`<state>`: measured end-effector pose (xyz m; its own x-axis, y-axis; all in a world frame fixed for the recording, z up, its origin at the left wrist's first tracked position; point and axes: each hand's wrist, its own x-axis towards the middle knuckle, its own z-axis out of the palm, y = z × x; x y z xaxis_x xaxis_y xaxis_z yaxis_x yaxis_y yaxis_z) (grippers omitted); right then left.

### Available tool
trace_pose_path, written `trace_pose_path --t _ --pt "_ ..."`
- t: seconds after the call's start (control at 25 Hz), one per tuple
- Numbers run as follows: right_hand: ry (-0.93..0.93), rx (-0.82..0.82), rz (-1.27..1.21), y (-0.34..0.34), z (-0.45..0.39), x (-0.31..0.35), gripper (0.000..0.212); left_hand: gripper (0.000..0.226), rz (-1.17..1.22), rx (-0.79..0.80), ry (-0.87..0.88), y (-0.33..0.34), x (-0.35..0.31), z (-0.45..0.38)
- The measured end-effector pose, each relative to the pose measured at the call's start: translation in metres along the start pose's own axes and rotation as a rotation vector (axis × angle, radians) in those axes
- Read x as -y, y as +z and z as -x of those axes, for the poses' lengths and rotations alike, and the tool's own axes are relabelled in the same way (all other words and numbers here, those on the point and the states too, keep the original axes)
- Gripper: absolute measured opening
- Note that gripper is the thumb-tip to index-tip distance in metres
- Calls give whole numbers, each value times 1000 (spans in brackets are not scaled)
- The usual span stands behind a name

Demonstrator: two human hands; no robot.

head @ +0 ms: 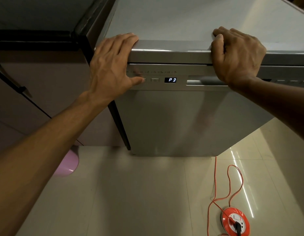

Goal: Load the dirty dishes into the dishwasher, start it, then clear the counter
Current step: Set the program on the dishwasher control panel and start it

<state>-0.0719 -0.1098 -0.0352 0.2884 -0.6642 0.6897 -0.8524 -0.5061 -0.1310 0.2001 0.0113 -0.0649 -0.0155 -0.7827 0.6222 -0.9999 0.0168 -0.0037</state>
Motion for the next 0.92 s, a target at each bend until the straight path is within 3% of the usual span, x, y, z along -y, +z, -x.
trace_pose_path --t 0.44,0.72,0.92 --pt "-4 3 -17 1 0 0 34 96 -8 -2 -2 1 1 1" --pt "-25 2 -19 0 -2 1 25 98 6 -30 12 4 3 1" --pt "-6 -10 -30 2 -2 1 32 101 -7 -37 39 4 5 1"
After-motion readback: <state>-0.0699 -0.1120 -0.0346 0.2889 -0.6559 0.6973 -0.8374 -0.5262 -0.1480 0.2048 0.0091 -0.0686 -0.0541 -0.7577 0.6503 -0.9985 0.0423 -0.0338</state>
